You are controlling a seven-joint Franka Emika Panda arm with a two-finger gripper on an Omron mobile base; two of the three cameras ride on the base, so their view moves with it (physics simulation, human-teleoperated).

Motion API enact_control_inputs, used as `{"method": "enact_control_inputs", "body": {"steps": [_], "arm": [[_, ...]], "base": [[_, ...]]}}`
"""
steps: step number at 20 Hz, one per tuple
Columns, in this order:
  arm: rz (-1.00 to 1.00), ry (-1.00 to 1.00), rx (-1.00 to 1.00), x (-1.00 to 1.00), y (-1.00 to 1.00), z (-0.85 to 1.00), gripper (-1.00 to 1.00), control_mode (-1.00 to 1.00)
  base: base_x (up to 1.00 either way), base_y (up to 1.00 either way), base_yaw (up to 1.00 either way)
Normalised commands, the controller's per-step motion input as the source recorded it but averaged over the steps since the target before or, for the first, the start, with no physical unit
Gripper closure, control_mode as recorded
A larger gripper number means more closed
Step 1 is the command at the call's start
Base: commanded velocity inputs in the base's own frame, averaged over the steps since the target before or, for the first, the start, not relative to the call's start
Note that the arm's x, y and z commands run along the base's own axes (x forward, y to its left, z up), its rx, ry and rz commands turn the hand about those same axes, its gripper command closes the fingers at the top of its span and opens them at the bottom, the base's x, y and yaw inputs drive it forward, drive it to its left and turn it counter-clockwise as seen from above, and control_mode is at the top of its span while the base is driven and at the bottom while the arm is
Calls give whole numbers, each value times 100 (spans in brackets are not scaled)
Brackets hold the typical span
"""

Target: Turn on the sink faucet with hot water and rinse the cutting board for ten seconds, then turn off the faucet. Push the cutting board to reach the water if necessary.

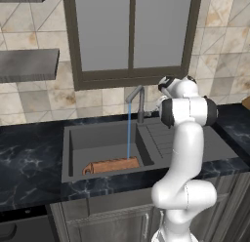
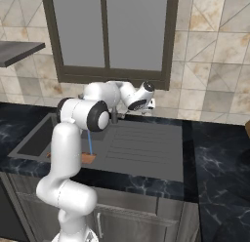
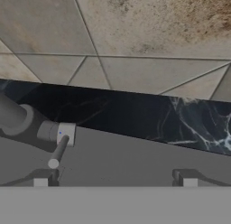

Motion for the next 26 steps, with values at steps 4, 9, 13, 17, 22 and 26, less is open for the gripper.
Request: {"method": "enact_control_inputs", "body": {"steps": [4, 9, 13, 17, 22, 26], "arm": [[0, 0, 0, 0, 0, 0, -100, -100], [0, 0, 0, 0, 0, 0, -100, -100], [0, 0, 0, 0, 0, 0, -100, -100], [0, 0, 0, 0, 0, 0, -100, -100], [0, 0, 0, 0, 0, 0, -100, -100], [0, 0, 0, 0, 0, 0, -100, -100]], "base": [[0, 0, 0], [0, 0, 0], [0, 0, 0], [0, 0, 0], [0, 0, 0], [0, 0, 0]]}}
